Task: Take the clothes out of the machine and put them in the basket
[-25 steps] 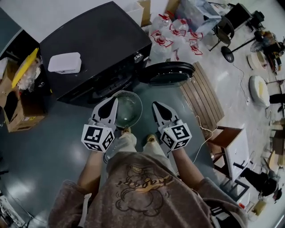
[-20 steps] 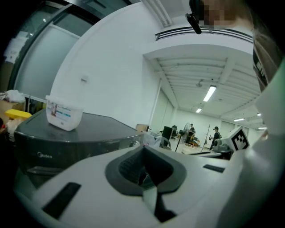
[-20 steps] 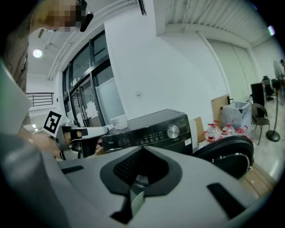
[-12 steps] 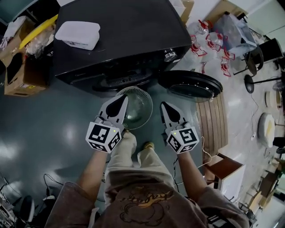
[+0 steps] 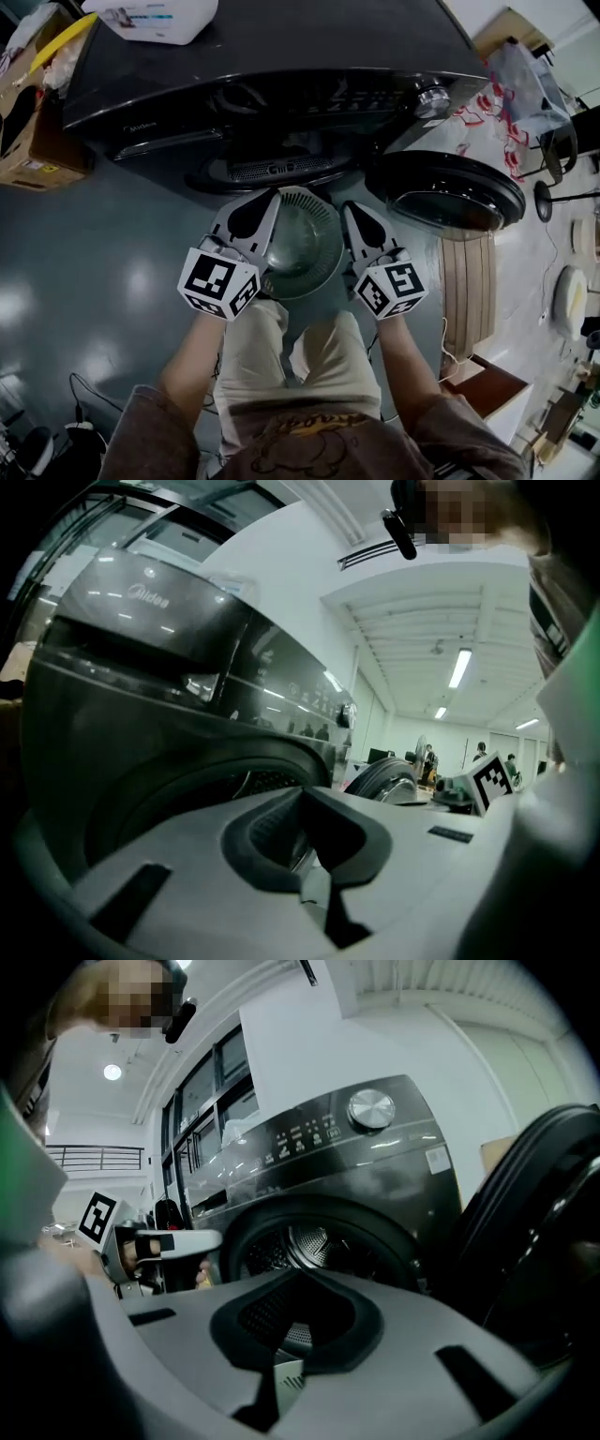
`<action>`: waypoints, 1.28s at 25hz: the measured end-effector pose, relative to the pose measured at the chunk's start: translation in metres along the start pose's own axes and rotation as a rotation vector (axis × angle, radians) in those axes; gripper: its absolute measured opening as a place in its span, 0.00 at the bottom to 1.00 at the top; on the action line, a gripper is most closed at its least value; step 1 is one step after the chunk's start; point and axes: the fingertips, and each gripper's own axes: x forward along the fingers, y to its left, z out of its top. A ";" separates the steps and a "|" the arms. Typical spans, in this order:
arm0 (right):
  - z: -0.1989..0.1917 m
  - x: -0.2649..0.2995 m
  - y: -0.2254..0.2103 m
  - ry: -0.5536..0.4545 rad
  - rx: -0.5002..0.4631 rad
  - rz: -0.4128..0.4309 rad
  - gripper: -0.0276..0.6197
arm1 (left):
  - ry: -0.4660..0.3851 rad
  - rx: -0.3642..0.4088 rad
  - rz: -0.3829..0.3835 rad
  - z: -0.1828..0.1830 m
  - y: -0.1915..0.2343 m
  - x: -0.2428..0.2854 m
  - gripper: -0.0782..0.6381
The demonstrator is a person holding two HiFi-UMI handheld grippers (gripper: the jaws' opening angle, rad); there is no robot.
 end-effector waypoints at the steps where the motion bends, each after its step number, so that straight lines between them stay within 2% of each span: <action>1: -0.010 0.008 -0.003 -0.004 -0.003 0.001 0.04 | -0.005 -0.001 0.001 -0.010 0.008 0.001 0.12; 7: -0.069 0.038 -0.026 -0.046 -0.035 0.028 0.04 | -0.051 0.005 0.019 -0.075 0.036 0.020 0.12; 16: -0.122 0.055 -0.046 -0.085 -0.078 0.083 0.04 | -0.116 0.045 0.019 -0.126 0.042 0.040 0.12; 24: -0.142 0.058 -0.061 -0.129 -0.118 0.094 0.04 | -0.119 0.097 0.037 -0.147 0.039 0.046 0.12; 28: -0.142 0.058 -0.063 -0.150 -0.162 0.089 0.04 | -0.126 0.081 0.041 -0.148 0.035 0.052 0.12; 32: -0.146 0.056 -0.062 -0.151 -0.157 0.089 0.04 | -0.125 0.079 0.057 -0.151 0.036 0.054 0.12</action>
